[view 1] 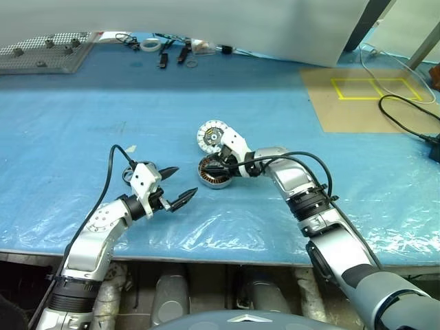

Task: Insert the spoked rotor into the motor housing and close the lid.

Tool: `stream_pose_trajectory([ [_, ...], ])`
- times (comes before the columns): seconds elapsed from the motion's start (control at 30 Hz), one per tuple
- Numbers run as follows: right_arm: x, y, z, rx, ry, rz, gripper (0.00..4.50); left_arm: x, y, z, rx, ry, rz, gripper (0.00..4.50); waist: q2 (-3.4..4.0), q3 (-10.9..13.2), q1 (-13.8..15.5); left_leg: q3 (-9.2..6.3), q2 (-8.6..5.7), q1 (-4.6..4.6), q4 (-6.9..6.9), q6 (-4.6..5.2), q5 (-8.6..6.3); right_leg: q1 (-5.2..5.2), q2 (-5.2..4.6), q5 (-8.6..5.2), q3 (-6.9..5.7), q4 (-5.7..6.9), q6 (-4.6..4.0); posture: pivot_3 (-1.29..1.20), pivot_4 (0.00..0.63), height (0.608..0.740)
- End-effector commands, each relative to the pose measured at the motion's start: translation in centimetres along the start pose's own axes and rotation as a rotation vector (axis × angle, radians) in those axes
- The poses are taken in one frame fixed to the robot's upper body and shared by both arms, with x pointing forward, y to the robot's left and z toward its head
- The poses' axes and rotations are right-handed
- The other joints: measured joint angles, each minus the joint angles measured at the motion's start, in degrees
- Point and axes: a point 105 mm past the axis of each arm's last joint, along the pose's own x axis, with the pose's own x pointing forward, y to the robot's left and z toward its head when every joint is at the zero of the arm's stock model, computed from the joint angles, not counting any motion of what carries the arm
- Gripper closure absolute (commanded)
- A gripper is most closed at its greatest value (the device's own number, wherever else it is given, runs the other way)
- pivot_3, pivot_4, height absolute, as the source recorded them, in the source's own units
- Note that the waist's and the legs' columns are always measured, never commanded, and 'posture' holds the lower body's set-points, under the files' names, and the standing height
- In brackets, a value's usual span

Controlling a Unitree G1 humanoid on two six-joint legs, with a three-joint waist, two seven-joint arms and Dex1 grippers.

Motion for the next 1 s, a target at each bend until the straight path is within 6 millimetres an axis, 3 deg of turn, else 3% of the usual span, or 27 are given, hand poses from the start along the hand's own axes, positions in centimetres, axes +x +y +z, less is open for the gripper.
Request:
stream_pose_trajectory([
  [0.03,0.0,-0.9,1.0,0.000,-0.026,-0.052,1.98,-0.1,-0.1,0.8,0.028,-0.028,-0.001,0.00,0.00,0.0,0.0,0.00,0.00,0.00,0.00,0.00,0.00,0.00,0.00,0.00,0.00,0.00,0.00,0.00,0.150,0.740],
  [0.2,0.2,-0.9,0.4,-0.001,-0.005,-0.055,1.98,0.0,-0.1,0.7,0.030,-0.023,-0.001,0.00,0.00,0.0,0.0,0.00,0.00,0.02,0.00,-0.02,0.00,0.02,0.00,-0.02,0.00,0.00,-0.03,0.00,0.150,0.740],
  [0.47,0.5,-0.1,0.9,-0.015,-0.025,-0.033,4.47,0.0,0.0,0.6,0.030,-0.022,0.004,0.00,0.00,0.0,0.0,0.00,0.00,0.32,-0.02,-0.03,-0.01,0.28,0.00,-0.03,0.01,-0.02,-0.05,0.00,0.150,0.740],
  [0.77,0.4,-0.1,0.6,-0.025,-0.012,-0.035,4.47,0.0,0.1,0.6,0.027,-0.024,0.011,0.00,0.00,0.0,0.0,0.00,0.00,0.32,-0.04,-0.04,-0.01,0.28,0.00,-0.03,0.02,-0.03,-0.05,0.00,0.150,0.740],
  [1.0,-0.7,-0.2,2.5,-0.047,-0.072,0.018,4.47,-0.1,0.3,0.6,0.025,-0.025,0.013,0.00,0.00,0.0,0.0,0.00,-0.01,0.30,-0.04,-0.04,-0.01,0.27,0.00,-0.03,0.02,-0.04,-0.04,0.00,0.150,0.740],
])
